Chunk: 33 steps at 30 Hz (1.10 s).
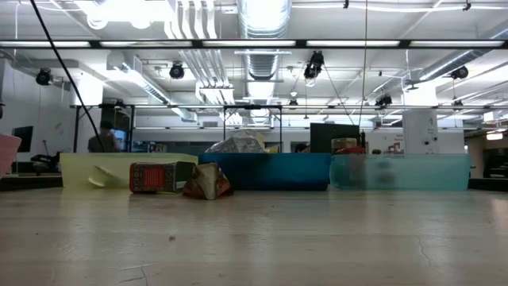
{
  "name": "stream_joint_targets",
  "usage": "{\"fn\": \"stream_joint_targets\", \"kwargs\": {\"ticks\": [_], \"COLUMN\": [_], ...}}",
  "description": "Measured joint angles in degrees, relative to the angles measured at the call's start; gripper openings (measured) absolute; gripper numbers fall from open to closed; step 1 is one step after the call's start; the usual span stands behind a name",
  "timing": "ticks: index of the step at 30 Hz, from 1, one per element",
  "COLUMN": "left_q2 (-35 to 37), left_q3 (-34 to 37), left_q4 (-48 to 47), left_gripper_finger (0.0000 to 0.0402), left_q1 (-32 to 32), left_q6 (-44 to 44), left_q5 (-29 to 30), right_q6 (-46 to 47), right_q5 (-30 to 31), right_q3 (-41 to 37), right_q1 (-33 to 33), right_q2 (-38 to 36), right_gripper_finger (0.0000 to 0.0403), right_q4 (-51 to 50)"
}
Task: Pick & Place Food Item
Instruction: Put the brown seasoning bottle into the light green bin
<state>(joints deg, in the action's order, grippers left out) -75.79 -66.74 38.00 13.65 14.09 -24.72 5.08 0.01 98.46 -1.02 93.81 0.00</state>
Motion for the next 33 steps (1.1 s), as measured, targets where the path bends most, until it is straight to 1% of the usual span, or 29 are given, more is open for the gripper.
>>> {"fn": "stream_joint_targets", "kwargs": {"ticks": [6, 7, 9, 11, 13, 15, 17, 21, 25, 31, 33], "left_q2": [0.0, 0.1, 0.4, 0.6, 0.7, 0.9, 0.9, 1.0, 1.3, 2.8, 3.0], "left_q3": [-0.3, -0.3, -0.3, -0.3, -0.3, -0.3, -0.3, -0.3, -0.2, -0.2, -0.2], "left_q4": [-0.9, -1.3, -2.0, -2.0, -2.0, -2.1, -2.2, -2.4, -3.0, -8.6, -10.9], "left_gripper_finger": [0.0186, 0.0186, 0.0185, 0.0185, 0.0185, 0.0185, 0.0185, 0.0185, 0.0185, 0.0185, 0.0185], "left_q1": [0.5, 0.7, 1.3, 1.5, 1.5, 1.6, 1.7, 1.7, 1.9, 2.2, 2.3], "left_q6": [0.7, 1.1, 2.7, 2.8, 2.7, 2.9, 2.9, 2.9, 3.9, 4.5, 5.6], "left_q5": [0.2, 0.4, -0.4, -1.8, -1.9, -1.8, -1.8, -1.9, -2.5, -3.4, -4.7], "right_q6": [1.1, 1.2, 0.4, 0.2, 0.1, 0.0, 0.0, 0.0, -0.6, -0.3, -0.7], "right_q5": [-1.1, -1.3, -1.7, -1.8, -1.9, -2.1, -2.1, -1.9, -0.3, 1.2, 2.1], "right_q3": [-0.1, -0.1, -0.1, -0.1, 0.0, 0.1, 0.1, 0.1, 0.4, 0.4, 0.4], "right_q1": [0.0, 0.1, 0.1, 0.3, 0.4, 0.4, 0.4, 0.4, 0.4, 0.3, 0.3], "right_q2": [0.0, 0.0, 0.0, 0.1, 0.1, 0.1, 0.1, 0.1, 0.2, 0.1, -0.2], "right_gripper_finger": [0.0186, 0.0192, 0.0224, 0.0262, 0.0293, 0.0315, 0.0329, 0.034, 0.0341, 0.0342, 0.0343], "right_q4": [0.1, 0.1, -0.4, -0.5, -0.5, -0.6, -0.6, -0.8, -4.5, -8.4, -9.8]}}
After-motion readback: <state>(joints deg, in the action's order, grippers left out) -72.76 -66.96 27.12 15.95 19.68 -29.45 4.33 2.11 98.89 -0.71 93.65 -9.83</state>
